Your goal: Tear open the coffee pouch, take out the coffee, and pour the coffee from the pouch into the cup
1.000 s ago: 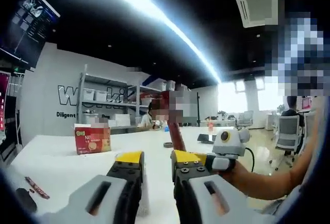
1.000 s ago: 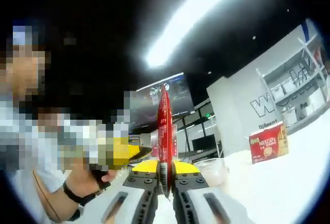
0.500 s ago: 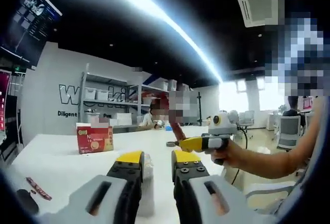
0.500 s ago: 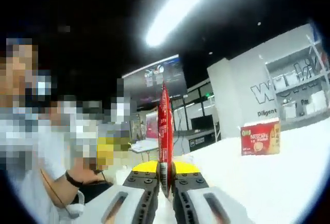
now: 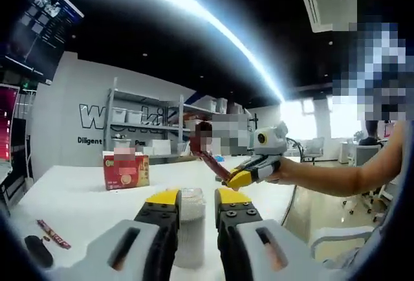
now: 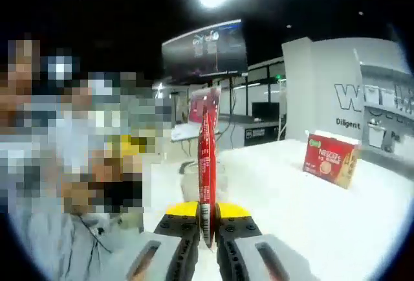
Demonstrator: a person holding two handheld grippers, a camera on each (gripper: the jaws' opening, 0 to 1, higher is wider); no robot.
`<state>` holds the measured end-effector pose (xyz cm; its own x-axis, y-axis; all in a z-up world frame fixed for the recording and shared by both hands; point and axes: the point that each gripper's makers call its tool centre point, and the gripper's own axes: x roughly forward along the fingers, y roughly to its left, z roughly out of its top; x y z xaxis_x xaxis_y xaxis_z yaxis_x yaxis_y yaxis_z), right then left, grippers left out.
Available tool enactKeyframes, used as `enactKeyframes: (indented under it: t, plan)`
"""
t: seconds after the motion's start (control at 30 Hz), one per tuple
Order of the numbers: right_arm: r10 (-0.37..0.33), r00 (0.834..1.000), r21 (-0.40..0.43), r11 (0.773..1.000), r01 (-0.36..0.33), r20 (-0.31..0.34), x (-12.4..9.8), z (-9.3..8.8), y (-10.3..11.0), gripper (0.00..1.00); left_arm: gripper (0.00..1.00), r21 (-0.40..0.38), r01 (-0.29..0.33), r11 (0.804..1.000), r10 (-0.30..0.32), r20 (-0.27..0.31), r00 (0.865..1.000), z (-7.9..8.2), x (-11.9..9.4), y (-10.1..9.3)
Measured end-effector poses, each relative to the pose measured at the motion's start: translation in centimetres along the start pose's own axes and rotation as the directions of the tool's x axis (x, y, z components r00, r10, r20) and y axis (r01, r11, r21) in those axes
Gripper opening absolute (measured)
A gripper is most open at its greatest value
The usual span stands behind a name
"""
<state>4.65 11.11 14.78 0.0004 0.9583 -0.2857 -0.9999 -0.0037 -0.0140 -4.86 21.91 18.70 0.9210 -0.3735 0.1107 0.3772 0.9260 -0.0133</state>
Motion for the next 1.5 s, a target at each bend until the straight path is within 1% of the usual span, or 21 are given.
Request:
enactKeyframes:
  t: [0.03,0.1,0.13,0.2,0.4,0.5,0.7,0.87,0.97,1.07,1.13,1.27,1.4,1.5]
  plan:
    - [0.017,0.999,-0.016,1.000,-0.017,-0.031,0.0,-0.1,0.0,0.09,0.23,-0.002,-0.001,1.000,0.001,-0.001,1.000,-0.1,0.0,0.1]
    - [0.045,0.996,-0.018,0.999,-0.047,-0.082,-0.1,-0.5,0.2,0.09,0.23,-0.008,-0.005,1.000,0.005,-0.004,1.000,-0.2,0.0,0.4]
    - [0.051,0.995,-0.019,0.998,-0.053,-0.091,-0.1,-0.6,0.2,0.09,0.23,-0.009,-0.005,1.000,0.005,-0.004,1.000,-0.2,0.0,0.4]
    - [0.059,0.986,-0.044,0.997,-0.067,-0.155,0.1,-0.9,0.2,0.09,0.23,-0.010,-0.005,1.000,0.005,0.000,1.000,-0.1,0.1,0.3]
    - [0.065,0.982,-0.071,0.994,-0.079,-0.177,1.0,-0.1,0.1,0.09,0.23,-0.002,-0.001,1.000,0.001,0.011,1.000,0.2,0.0,0.3]
    - [0.068,0.979,-0.078,0.993,-0.084,-0.191,0.8,0.0,0.1,0.09,0.23,-0.007,0.001,1.000,-0.001,0.008,1.000,0.0,0.0,0.4]
    - [0.075,0.972,-0.060,0.994,-0.091,-0.224,0.0,0.3,-0.6,0.09,0.23,-0.022,0.004,1.000,-0.004,0.011,1.000,0.0,0.0,1.0]
    - [0.104,0.962,-0.052,0.991,-0.121,-0.252,0.0,0.9,-0.6,0.09,0.23,-0.037,-0.007,0.999,0.008,0.022,1.000,0.1,-0.3,1.6]
    - [0.108,0.956,-0.056,0.990,-0.127,-0.273,0.0,0.8,-1.0,0.09,0.23,-0.033,-0.015,0.999,0.015,0.014,1.000,0.0,-0.4,1.8]
    - [0.100,0.953,-0.062,0.990,-0.123,-0.284,-0.2,1.1,-1.3,0.09,0.23,-0.035,-0.020,0.999,0.021,0.027,0.999,0.4,-0.8,2.1]
    - [0.095,0.956,-0.065,0.991,-0.117,-0.279,-0.4,1.6,-1.5,0.09,0.23,-0.038,-0.017,0.999,0.018,0.030,0.999,0.4,-0.8,2.0]
    - [0.084,0.953,-0.073,0.991,-0.110,-0.290,-0.9,2.3,-1.2,0.09,0.23,-0.033,-0.016,0.999,0.017,0.030,0.999,0.5,-1.2,1.9]
    - [0.078,0.953,-0.065,0.993,-0.102,-0.294,-1.3,2.5,-1.6,0.09,0.23,-0.014,-0.016,1.000,0.016,0.039,0.999,1.2,-1.8,2.0]
    - [0.071,0.949,-0.060,0.994,-0.094,-0.307,-1.3,2.1,-1.6,0.09,0.23,-0.009,-0.018,1.000,0.019,0.053,0.998,1.9,-2.3,2.2]
